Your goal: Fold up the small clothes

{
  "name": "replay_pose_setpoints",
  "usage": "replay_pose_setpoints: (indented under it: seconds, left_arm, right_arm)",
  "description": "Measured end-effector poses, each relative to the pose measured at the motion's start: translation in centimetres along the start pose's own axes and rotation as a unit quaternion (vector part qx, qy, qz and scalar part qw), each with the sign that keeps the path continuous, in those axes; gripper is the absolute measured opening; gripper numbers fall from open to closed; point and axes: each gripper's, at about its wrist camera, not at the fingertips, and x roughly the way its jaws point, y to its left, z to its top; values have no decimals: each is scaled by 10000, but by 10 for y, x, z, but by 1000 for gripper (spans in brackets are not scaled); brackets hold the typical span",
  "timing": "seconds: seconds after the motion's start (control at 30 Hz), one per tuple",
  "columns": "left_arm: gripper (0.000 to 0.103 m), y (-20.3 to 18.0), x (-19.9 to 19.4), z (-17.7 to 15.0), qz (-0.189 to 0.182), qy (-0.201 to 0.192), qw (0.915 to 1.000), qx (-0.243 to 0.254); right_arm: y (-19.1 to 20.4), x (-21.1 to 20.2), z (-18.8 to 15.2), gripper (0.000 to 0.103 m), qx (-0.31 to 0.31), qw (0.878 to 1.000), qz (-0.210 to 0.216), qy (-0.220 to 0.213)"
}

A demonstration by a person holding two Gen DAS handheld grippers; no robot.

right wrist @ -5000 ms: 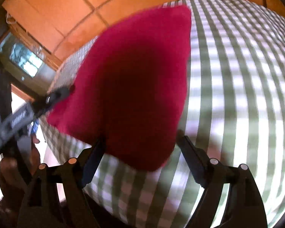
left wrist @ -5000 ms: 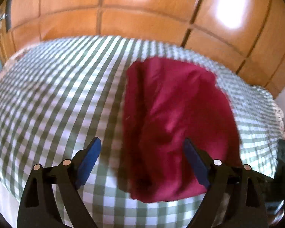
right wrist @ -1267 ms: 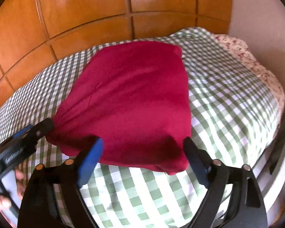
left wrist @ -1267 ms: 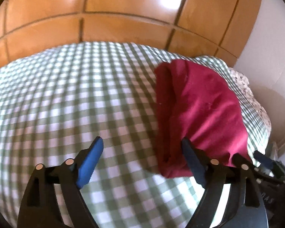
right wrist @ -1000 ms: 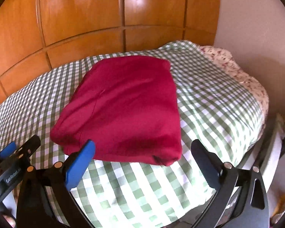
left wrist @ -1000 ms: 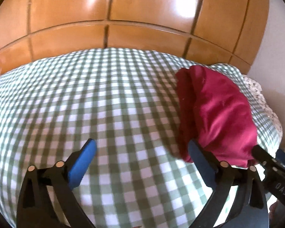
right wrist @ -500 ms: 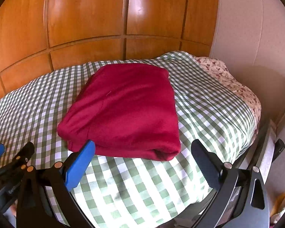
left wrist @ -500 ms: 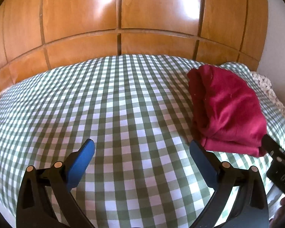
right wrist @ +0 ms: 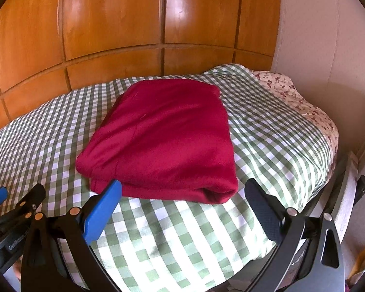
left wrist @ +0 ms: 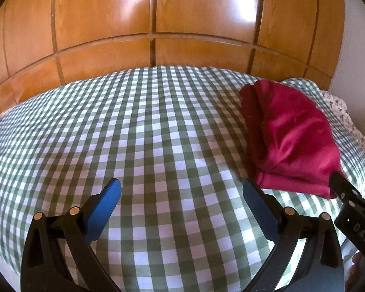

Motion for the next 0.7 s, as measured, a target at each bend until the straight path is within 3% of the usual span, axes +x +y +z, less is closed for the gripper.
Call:
replay_pose_setpoints:
  seconds: [0.7]
  left_arm:
    - [99,6,-6,0,112,-117,9999,-26]
  right_arm:
    - [3,1,-2,101,17,10000,24,28]
